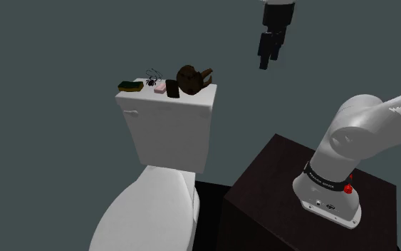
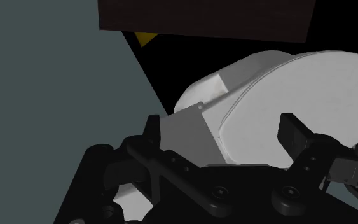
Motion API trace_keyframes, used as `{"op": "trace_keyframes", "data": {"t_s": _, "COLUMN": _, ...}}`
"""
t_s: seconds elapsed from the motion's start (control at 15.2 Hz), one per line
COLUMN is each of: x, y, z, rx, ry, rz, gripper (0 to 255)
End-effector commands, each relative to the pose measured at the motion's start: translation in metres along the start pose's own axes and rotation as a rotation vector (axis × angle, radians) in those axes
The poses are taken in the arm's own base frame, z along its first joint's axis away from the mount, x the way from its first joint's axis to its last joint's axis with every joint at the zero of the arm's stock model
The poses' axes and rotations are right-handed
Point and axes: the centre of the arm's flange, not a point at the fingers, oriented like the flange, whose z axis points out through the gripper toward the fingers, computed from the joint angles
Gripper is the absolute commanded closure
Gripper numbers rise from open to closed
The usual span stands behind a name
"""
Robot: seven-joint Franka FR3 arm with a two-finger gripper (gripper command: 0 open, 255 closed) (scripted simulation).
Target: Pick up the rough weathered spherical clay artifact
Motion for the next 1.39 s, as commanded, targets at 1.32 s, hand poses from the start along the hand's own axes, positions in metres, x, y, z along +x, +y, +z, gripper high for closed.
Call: {"op": "trace_keyframes", "data": {"t_s": 1.32, "x": 0.25, "y": 0.032, "z": 0.056, "rx": -0.039, "ry": 0.033, "rz": 0.013, "gripper": 0}}
